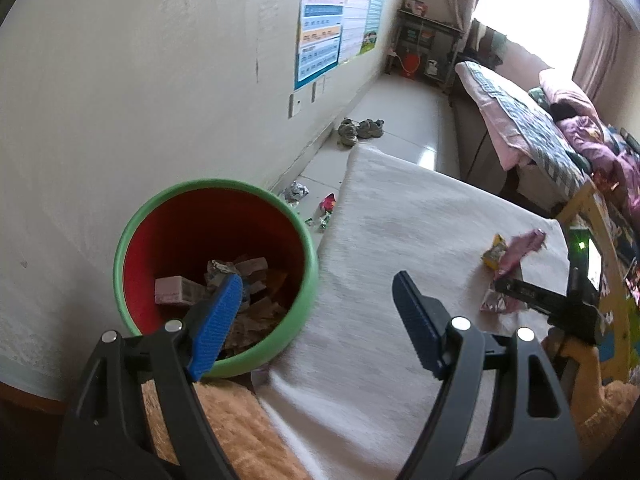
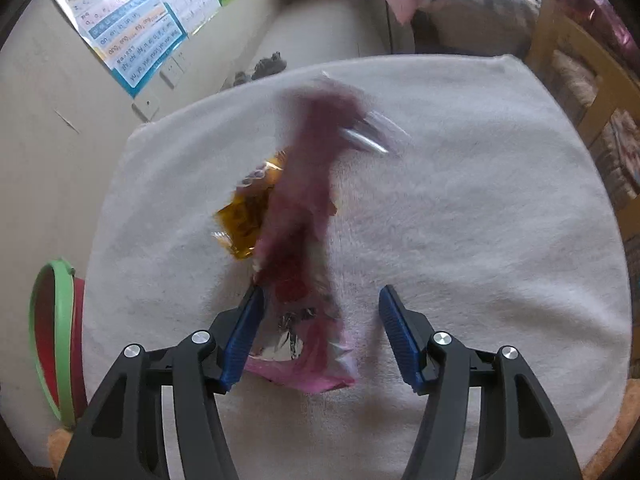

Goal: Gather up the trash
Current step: 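Grasp the pink wrapper with the right tool while the left tool grasps the yellow wrapper, then carry the yellow wrapper with the left tool while the right tool carries the pink wrapper toward the bin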

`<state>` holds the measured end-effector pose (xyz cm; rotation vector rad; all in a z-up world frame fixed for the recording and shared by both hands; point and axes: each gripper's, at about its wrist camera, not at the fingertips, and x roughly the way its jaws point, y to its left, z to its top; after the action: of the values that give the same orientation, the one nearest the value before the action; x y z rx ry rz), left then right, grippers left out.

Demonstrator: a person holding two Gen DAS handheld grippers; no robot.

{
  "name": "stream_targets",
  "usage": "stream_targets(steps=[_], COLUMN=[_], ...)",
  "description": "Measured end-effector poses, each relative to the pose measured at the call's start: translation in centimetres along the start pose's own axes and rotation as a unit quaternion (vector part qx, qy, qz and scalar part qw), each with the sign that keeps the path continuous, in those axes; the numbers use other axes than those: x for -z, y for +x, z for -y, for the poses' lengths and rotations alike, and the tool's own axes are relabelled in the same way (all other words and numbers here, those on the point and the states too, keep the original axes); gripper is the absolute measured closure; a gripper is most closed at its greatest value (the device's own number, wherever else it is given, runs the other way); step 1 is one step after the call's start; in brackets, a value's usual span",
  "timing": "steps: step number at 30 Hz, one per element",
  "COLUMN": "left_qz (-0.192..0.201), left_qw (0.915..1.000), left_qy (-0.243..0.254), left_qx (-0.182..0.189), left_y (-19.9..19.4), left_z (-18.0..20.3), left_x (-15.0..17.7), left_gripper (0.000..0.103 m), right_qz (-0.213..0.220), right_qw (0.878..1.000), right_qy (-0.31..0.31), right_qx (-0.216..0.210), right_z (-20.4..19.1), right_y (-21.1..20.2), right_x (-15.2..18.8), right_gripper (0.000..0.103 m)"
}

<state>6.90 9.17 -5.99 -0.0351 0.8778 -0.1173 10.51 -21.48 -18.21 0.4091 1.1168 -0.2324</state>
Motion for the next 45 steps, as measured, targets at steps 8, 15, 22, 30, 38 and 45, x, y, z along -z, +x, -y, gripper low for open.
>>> stream_targets(steps=[8, 15, 22, 30, 38, 45], left_qz=[-0.002, -0.025, -0.079, -0.122, -0.140, -0.135], left_qw=[0.9986, 0.9909, 0.9804, 0.9773, 0.9777, 0.9775], left_qy=[0.047, 0.091, 0.105, 0.125, 0.111, 0.100], left_qx=[0.022, 0.096, 0.147, 0.120, 0.110, 0.128], left_y=[0.4, 3.0, 9.7, 15.7, 16.4, 13.3], left_z=[4.9, 11.3, 19.1, 24.0, 23.6, 21.8], left_x=[0.0, 0.6, -0.1, -0.1, -0.2, 0.0], left_gripper=[0.028, 0.028, 0.029, 0.056, 0.099, 0.102], right_qz=[0.020, 0.073, 0.088, 0.099, 0.103, 0.107], right_qw=[0.998, 0.995, 0.993, 0.989, 0.988, 0.989], right_qy=[0.006, 0.017, 0.066, 0.095, 0.101, 0.086], right_qx=[-0.061, -0.060, -0.038, -0.049, -0.057, -0.052], right_z=[2.9, 7.5, 11.9, 14.3, 14.8, 14.0], right_y=[-3.2, -8.4, -8.7, -8.8, -8.7, -9.0], right_x=[1.1, 4.5, 6.4, 6.5, 6.3, 6.4], right_gripper=[0.098, 0.098, 0.098, 0.098, 0.098, 0.098])
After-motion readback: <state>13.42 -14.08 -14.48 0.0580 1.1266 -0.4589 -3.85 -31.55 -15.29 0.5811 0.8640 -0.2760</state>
